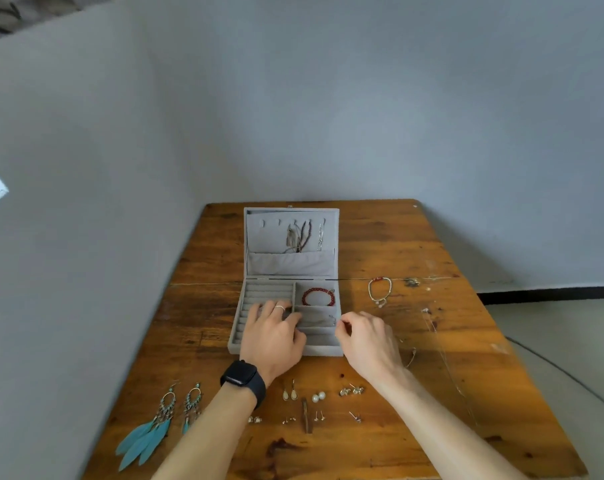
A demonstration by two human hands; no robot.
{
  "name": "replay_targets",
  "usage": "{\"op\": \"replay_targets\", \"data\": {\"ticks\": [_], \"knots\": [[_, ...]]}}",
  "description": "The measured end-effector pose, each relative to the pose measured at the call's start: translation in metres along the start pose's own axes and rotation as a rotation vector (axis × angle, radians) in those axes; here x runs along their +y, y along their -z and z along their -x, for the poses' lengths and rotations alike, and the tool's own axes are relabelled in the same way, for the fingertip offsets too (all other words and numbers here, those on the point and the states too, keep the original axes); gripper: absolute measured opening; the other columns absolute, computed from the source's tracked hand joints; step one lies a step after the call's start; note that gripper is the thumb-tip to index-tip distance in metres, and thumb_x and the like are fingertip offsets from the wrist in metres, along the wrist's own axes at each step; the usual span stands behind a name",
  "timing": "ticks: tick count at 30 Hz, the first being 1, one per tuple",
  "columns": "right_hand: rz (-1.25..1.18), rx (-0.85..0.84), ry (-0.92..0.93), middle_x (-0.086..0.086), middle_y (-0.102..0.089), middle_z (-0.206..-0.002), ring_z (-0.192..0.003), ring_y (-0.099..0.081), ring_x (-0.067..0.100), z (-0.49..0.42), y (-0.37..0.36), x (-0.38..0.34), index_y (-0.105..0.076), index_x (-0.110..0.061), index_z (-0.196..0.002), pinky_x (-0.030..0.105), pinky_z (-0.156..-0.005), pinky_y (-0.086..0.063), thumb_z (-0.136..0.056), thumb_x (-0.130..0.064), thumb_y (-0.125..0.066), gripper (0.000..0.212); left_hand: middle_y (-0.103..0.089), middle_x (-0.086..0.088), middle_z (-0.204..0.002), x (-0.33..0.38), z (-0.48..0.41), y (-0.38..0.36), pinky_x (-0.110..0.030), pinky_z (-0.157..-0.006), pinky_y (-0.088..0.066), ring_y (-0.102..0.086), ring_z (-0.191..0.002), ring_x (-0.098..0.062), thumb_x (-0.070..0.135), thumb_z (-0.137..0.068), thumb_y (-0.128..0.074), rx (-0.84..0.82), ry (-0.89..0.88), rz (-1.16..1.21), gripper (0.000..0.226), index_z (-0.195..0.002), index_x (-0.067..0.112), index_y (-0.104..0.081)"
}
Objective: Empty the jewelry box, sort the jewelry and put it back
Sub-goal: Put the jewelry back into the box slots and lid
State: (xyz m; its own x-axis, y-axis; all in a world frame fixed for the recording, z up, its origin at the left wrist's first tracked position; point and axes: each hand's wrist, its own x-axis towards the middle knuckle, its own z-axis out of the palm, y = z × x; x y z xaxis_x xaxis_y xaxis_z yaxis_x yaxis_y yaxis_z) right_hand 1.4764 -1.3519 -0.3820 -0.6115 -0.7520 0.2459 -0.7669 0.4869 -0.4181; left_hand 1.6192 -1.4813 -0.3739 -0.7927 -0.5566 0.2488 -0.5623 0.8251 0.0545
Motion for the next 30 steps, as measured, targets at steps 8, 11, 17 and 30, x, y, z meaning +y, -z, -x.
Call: {"op": "replay_targets", "data": {"ticks": [8,11,17,30], "knots": [[-0.072,0.023,-0.134,0.0,-0.07,-0.111,-0.101,-0.063,0.021,-0.026,0.016,0.047,-0.067,-0.02,-0.114,0.033,-0.086,-0.054,-0.094,-0.028,-0.06,0.023,-0.049,-0.001,-0.145,0.007,0.01,-0.012,-0.049,-0.115,-0.029,-0.044,-0.135,-0.023,0.037,-0.096,-0.029,-0.064,0.075,0.007,0.05,-0.137,0.025,-0.055],[0.091,-0.047,-0.199,0.006,-0.061,-0.127,-0.118,-0.053,0.029,-0.047,0.024,0.068,-0.06,-0.021,-0.131,0.039,-0.096,-0.049,-0.095,-0.038,-0.059,0.041,-0.036,0.001,-0.157,0.005,0.009,-0.014,-0.049,-0.121,-0.017,-0.027,-0.147,-0.02,0.04,-0.095,-0.018,-0.11,0.086,0.043,0.061,-0.153,0.03,-0.033],[0.257,-0.091,-0.064,-0.003,-0.062,-0.127,-0.114,-0.051,0.021,-0.06,0.019,0.081,-0.073,-0.02,-0.117,0.033,-0.093,-0.049,-0.1,-0.032,-0.055,0.028,-0.005,0.006,-0.167,0.005,0.006,-0.017,-0.041,-0.121,0.009,0.001,-0.153,-0.011,0.038,-0.101,-0.017,-0.171,0.14,0.103,0.063,-0.159,0.025,0.007],[-0.469,-0.041,-0.176,-0.02,-0.066,-0.087,-0.081,-0.06,-0.003,-0.087,0.044,-0.005,-0.067,-0.031,-0.089,0.01,-0.065,-0.042,-0.096,-0.028,-0.063,0.009,0.006,0.002,-0.168,0.019,0.011,-0.014,-0.05,-0.123,0.005,0.007,-0.154,-0.017,0.04,-0.102,-0.022,-0.197,0.239,0.157,0.07,-0.157,0.02,0.015]]}}
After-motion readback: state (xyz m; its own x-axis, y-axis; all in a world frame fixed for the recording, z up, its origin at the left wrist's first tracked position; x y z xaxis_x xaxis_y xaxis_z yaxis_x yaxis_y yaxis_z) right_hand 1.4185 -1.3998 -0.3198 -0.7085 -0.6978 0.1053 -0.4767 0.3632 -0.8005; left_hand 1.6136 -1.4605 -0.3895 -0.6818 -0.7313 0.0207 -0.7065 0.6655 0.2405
